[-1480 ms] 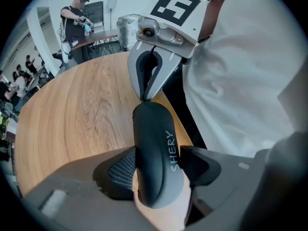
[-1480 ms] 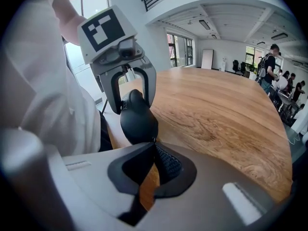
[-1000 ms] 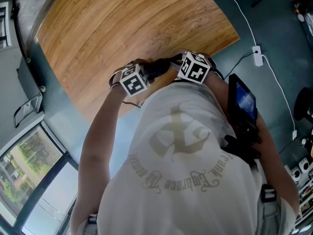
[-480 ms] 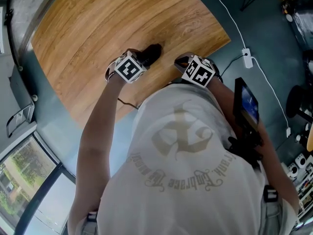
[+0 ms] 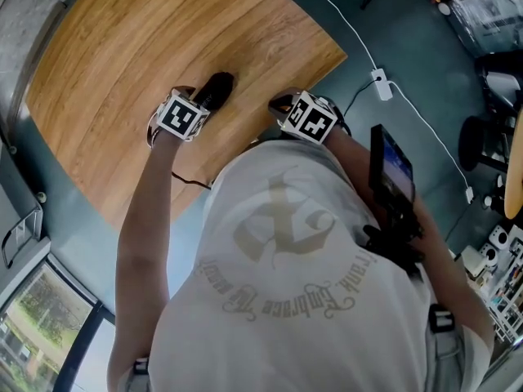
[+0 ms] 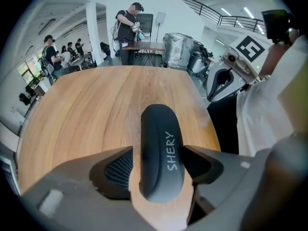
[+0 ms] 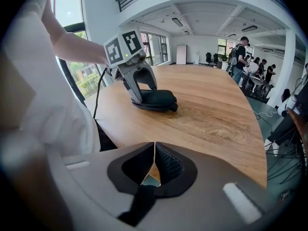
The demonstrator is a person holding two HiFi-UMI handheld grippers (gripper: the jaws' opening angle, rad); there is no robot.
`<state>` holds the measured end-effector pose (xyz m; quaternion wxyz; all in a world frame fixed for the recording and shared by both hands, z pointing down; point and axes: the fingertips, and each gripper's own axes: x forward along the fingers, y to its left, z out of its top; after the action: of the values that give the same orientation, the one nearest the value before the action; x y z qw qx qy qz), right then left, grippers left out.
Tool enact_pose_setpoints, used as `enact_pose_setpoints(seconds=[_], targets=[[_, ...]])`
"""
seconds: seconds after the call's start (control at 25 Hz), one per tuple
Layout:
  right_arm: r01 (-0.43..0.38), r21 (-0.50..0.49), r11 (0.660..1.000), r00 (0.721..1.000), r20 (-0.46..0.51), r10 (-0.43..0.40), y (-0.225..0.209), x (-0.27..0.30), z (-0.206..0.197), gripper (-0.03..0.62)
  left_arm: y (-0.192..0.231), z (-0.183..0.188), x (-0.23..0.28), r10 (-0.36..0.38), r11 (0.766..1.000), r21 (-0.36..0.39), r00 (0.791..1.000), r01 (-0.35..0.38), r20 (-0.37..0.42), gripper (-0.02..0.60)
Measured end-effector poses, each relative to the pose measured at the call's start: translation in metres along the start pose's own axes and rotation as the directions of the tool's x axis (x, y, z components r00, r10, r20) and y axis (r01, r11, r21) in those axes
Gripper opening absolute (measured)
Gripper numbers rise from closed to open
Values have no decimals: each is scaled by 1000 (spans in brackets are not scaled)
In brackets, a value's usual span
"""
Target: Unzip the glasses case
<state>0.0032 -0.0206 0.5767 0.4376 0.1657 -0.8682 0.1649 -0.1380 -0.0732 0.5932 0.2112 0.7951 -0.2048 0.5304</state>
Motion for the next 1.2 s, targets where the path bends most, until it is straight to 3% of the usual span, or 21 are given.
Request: enact_pose_setpoints(seconds=[0.16, 0.32, 0.44, 0.56, 0.68, 0.76, 0.88, 1.0, 1.2], targets=[[10, 17, 1000, 1000, 9, -10, 8, -4, -5, 15, 1, 3, -17, 66, 997, -33, 993, -64, 93, 350], [22, 38, 999, 999, 24, -23, 13, -7, -8, 15, 3, 18, -44, 193, 979, -113, 943, -168, 270, 283], [27, 36, 999, 999, 38, -28, 20, -5, -5, 14, -5, 19, -59, 248, 967, -152, 896, -205, 368, 192], [36, 39, 999, 997, 70, -39, 25, -9, -2, 14, -19, 18, -68, 273, 962, -154, 856, -227, 440, 18], [43, 53, 998, 993, 107, -48, 25, -13, -1, 14, -35, 17, -73, 261, 965, -160, 831, -209, 491, 6], [34, 43, 999, 991, 130, -39, 19, -12, 5, 14, -37, 15, -79, 280, 957, -214, 806, -195, 521, 6], [22, 39, 999, 984, 177, -29, 10, -15, 15, 14, -45, 12, -87, 303, 936, -328, 758, -125, 577, 6], [7, 74, 997, 971, 237, -25, 13, -23, 17, 14, -65, 5, -87, 296, 912, -409, 724, -21, 623, 6], [-119, 70, 990, 932, 352, 87, 18, -30, 37, 14, -84, -1, -88, 351, 875, -484, 679, 8, 645, 5]])
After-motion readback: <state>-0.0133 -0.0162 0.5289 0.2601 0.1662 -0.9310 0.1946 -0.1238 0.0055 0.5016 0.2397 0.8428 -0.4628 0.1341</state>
